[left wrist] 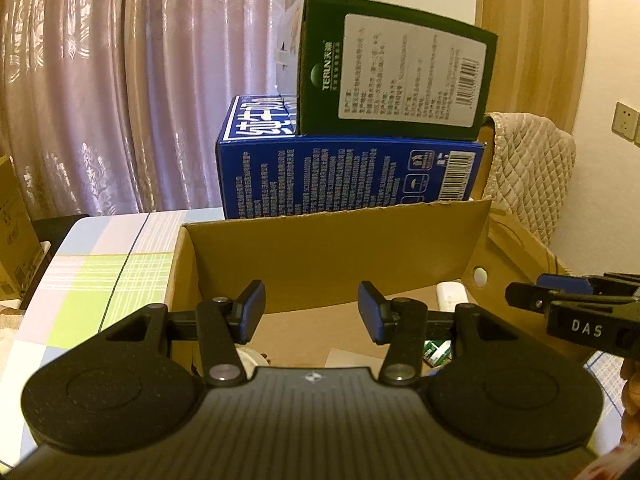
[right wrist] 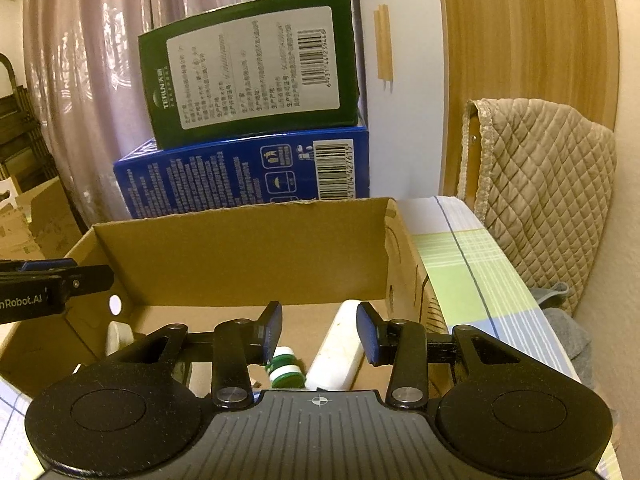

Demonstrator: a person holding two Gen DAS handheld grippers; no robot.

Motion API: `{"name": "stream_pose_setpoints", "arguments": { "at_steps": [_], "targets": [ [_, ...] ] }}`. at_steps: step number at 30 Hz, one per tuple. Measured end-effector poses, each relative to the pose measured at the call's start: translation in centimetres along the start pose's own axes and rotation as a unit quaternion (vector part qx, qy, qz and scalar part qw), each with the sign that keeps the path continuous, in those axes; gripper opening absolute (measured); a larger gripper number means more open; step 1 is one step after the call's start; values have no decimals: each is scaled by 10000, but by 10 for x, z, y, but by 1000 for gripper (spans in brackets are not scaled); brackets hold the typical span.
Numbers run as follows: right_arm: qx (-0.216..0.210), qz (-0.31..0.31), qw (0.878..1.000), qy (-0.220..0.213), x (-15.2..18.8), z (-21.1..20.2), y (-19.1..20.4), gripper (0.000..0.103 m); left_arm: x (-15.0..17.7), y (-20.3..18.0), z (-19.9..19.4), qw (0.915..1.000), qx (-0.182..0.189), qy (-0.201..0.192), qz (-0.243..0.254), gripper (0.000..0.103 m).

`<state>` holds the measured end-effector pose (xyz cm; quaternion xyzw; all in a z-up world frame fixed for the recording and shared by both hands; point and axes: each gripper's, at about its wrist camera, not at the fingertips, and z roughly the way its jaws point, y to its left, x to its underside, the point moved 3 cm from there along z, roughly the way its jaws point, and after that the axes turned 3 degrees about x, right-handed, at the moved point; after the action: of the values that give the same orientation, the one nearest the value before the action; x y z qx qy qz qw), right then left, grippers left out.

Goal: Organize rigid objects
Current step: 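Withdraw both grippers from the box back toward the remaining items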

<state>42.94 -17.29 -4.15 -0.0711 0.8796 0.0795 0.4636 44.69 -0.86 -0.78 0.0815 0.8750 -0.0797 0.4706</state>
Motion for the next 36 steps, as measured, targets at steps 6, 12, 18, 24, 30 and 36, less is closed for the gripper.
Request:
{"name": "stream_pose_setpoints", "arguments": {
  "at_steps": [6, 12, 18, 24, 30, 36],
  "targets": [
    [-145, 95, 9998, -35, 0, -21, 8, 39, -5, -6, -26, 9999, 37, -89, -60, 46],
    [-320, 57, 9993, -188, 1, -52, 24, 39, 4, -8, -66, 9997, -32, -194, -167, 46],
    [-636, 50, 9979, -85, 26, -86, 37, 39, 33, -2, -113, 9991, -215, -154, -344, 46],
    [-798, -148, 9967, 60, 54, -116, 43, 43, 70, 8, -152, 9981, -423, 8, -437, 51],
    [-1044, -459, 9927, 403, 79, -131, 43, 73, 112, 20, -177, 9963, -538, 306, -591, 53],
    [-1176, -605, 9900, 489, 97, -141, 44, 77, 137, 20, -193, 9964, -562, 423, -462, 72]
  ]
}}
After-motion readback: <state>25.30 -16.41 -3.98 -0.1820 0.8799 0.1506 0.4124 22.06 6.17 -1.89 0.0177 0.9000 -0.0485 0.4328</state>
